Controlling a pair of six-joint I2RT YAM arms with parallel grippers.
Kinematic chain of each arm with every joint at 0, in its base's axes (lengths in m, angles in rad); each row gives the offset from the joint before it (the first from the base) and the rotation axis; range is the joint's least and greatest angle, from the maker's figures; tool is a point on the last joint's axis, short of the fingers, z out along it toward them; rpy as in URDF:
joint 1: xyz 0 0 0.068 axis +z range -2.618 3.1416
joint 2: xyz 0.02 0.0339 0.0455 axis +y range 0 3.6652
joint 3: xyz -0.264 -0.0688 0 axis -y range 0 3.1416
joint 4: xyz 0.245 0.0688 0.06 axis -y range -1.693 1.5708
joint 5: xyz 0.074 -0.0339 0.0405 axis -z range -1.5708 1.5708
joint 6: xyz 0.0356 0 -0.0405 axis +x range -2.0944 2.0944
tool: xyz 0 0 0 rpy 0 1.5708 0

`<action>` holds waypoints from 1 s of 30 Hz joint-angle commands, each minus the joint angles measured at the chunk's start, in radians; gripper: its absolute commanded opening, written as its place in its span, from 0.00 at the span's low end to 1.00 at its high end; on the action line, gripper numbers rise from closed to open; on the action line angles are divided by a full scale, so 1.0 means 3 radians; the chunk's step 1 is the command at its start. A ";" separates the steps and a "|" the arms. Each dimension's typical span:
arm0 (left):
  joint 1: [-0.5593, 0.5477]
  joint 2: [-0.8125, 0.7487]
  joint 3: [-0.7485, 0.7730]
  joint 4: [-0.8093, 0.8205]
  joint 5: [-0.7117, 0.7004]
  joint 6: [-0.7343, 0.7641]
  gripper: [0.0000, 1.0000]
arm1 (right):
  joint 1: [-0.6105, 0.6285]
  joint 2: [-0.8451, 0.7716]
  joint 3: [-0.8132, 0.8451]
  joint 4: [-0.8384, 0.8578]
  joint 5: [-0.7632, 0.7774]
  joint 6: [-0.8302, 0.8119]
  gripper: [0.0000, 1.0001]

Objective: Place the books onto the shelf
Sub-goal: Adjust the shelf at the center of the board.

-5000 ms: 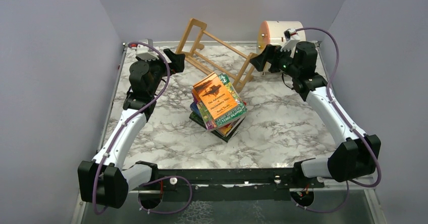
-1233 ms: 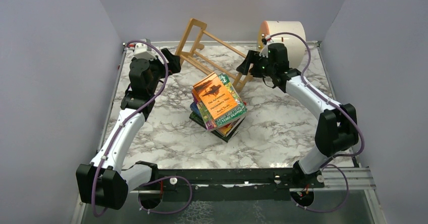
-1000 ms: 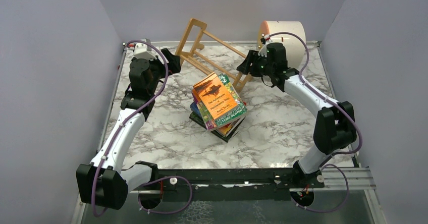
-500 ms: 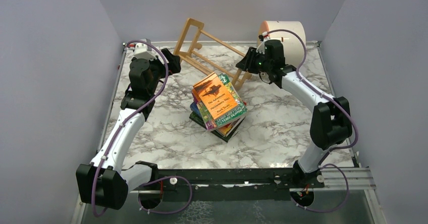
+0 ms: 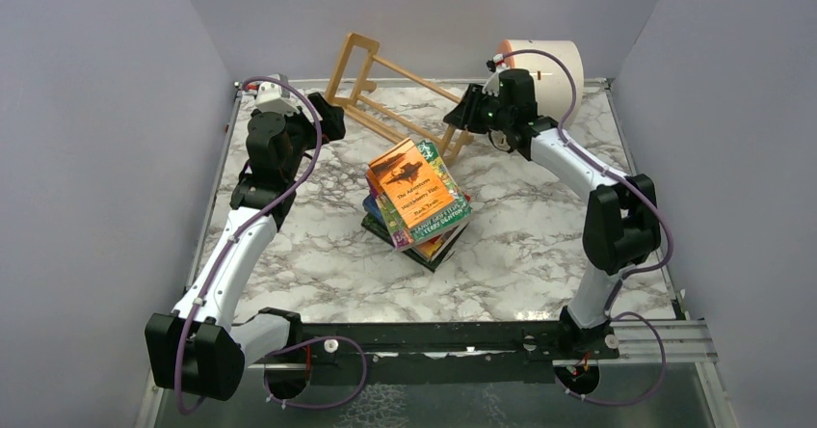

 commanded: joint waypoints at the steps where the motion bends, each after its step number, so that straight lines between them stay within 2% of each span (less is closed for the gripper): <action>1: -0.0003 -0.0035 0.0063 -0.0007 -0.0015 0.0033 0.99 | 0.0046 0.0122 0.0133 0.0177 -0.0130 -0.0160 0.31; 30: 0.0002 -0.0029 0.0091 -0.0040 -0.0057 0.0067 0.99 | 0.0055 0.0471 0.0447 0.0287 -0.0357 -0.0234 0.31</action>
